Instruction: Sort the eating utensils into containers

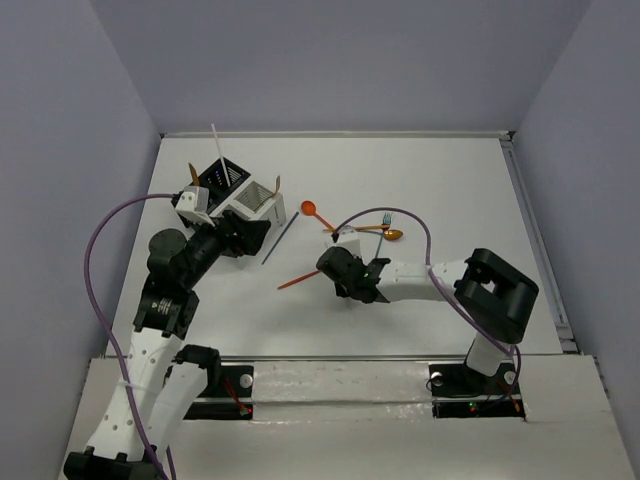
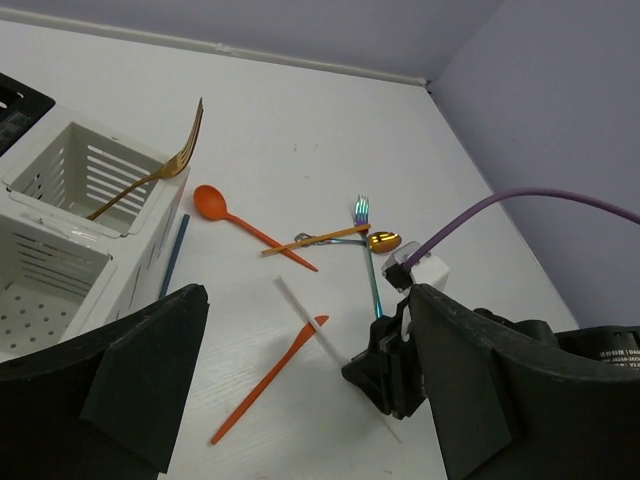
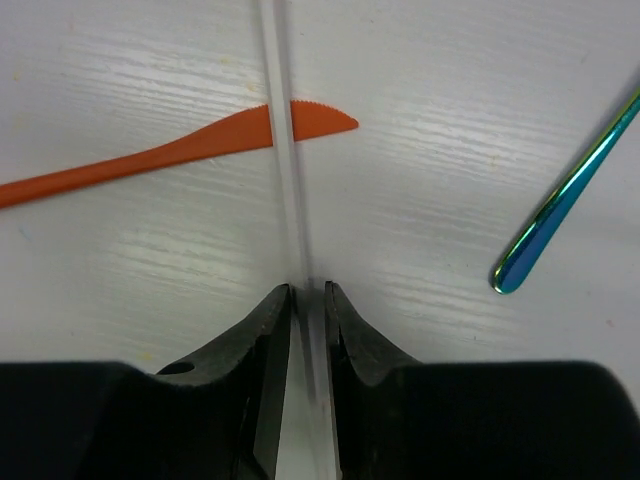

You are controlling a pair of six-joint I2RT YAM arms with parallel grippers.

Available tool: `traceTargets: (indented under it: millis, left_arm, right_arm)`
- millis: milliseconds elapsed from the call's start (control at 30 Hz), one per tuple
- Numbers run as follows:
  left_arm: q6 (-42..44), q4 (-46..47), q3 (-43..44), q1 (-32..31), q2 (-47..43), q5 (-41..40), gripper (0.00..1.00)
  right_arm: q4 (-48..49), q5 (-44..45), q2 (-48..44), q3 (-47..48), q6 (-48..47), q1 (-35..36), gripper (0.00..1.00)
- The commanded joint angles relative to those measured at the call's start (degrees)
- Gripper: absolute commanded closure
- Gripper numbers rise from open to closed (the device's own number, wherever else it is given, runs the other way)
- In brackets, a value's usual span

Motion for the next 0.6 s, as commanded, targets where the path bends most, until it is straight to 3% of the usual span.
traceTargets:
  millis: [0, 267, 333, 467, 567]
  left_arm:
    - [-0.9, 3.6, -0.2, -0.2, 0.6, 3.8, 0.07]
    - [-5.8, 7.9, -2.5, -0.2, 5.6, 10.8, 0.1]
    - [-7.0, 9.0, -3.3, -0.8, 5.9, 11.9, 0.11]
    - [-9.5, 11.2, -5.4, -2.2, 7.9, 12.4, 0.24]
    - [-11.0, 12.5, -6.0, -3.7, 10.7, 13.1, 0.26]
  right_arm:
    - [-2.1, 1.5, -2.9, -2.8, 0.9, 0.5, 0.74]
    - [2.2, -0.5, -6.5, -7.2, -0.1, 0.5, 0.93]
    - [2.7, 0.1, -7.5, -8.2, -0.6, 0.5, 0.93]
    - [4.9, 1.4, -12.9, -9.8, -3.1, 0.5, 0.93]
    - [8.6, 0.8, -17.4, -12.0, -6.1, 0.5, 0.93]
